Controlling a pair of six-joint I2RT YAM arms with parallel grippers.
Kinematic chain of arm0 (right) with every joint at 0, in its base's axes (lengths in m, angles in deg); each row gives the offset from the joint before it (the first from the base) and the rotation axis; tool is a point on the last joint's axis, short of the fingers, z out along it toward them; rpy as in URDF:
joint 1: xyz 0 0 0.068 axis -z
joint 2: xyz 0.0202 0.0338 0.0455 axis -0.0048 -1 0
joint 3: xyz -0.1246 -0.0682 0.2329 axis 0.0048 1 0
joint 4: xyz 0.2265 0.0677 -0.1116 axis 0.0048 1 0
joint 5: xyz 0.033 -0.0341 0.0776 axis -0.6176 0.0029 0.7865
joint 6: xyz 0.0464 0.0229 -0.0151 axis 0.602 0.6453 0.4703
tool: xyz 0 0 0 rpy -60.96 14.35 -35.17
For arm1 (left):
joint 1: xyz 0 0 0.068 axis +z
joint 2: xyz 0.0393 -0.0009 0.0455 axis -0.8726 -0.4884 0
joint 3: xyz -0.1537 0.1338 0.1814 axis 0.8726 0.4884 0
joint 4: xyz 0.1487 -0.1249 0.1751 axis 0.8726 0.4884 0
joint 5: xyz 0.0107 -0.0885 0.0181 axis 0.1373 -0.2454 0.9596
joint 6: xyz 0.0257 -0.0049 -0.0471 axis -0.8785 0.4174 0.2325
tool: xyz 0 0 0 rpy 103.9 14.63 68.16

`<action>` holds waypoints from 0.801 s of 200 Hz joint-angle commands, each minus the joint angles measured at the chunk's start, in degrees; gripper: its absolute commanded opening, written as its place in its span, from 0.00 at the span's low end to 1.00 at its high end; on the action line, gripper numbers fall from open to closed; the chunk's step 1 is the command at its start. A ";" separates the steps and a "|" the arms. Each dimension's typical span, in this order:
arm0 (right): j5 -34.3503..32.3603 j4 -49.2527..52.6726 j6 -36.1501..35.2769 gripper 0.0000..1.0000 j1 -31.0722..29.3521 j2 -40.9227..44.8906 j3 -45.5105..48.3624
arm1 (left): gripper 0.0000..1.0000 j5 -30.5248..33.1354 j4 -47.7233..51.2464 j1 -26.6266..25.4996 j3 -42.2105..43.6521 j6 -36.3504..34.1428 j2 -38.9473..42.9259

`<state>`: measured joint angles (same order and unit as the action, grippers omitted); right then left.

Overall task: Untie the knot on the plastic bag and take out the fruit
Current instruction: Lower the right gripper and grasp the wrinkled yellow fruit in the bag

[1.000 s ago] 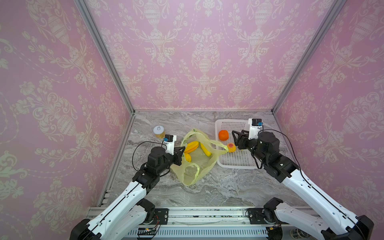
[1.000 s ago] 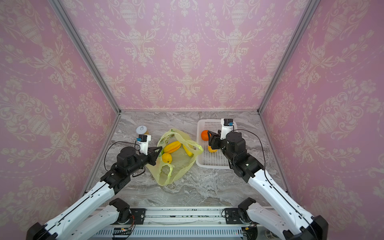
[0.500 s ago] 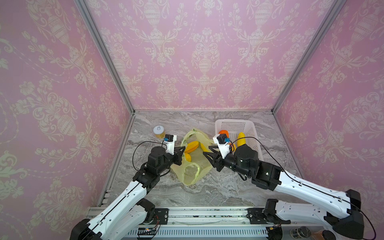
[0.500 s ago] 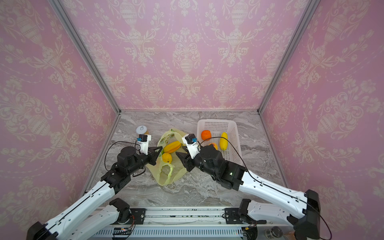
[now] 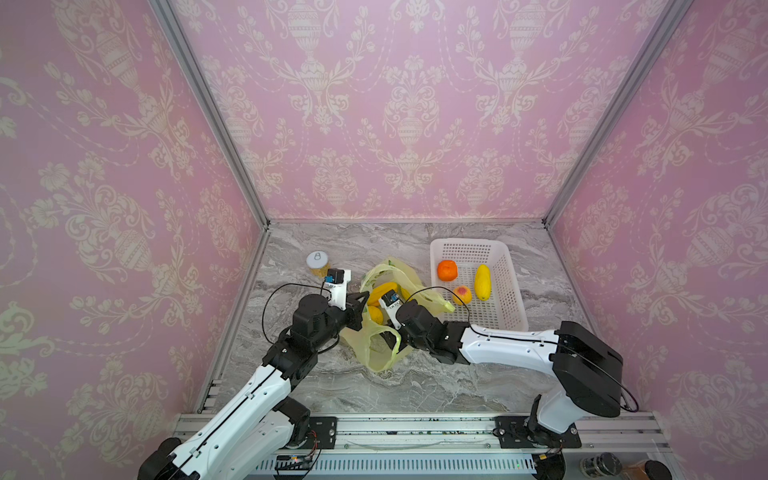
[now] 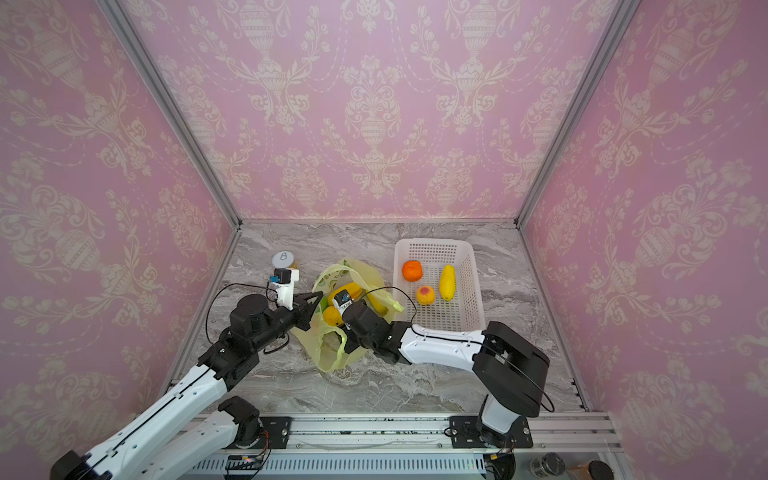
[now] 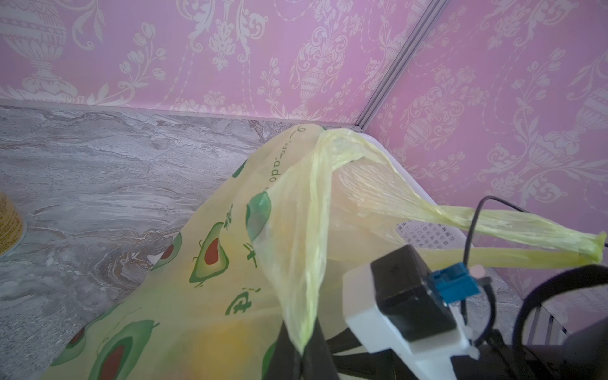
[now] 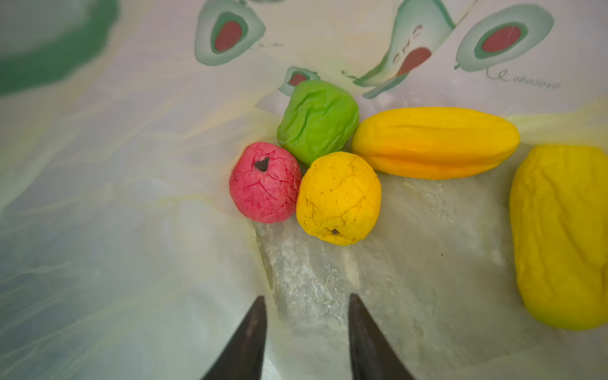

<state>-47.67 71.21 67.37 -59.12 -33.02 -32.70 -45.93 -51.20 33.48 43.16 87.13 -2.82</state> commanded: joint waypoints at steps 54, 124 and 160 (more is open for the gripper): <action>-9.58 4.44 2.01 0.89 0.46 -12.98 -11.87 | 0.03 0.67 0.38 -0.32 0.64 -0.27 0.69; -8.21 9.17 3.15 0.85 2.51 -25.06 -23.35 | 0.02 0.10 0.36 -0.38 0.47 -0.09 0.70; -7.75 8.73 3.32 0.65 2.91 -25.77 -23.49 | 0.02 -0.01 0.50 -0.40 0.47 0.00 0.93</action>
<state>-55.34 78.47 69.80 -56.39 -58.20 -54.69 -45.69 -51.15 33.48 43.16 87.15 -2.75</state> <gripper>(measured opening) 0.711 0.041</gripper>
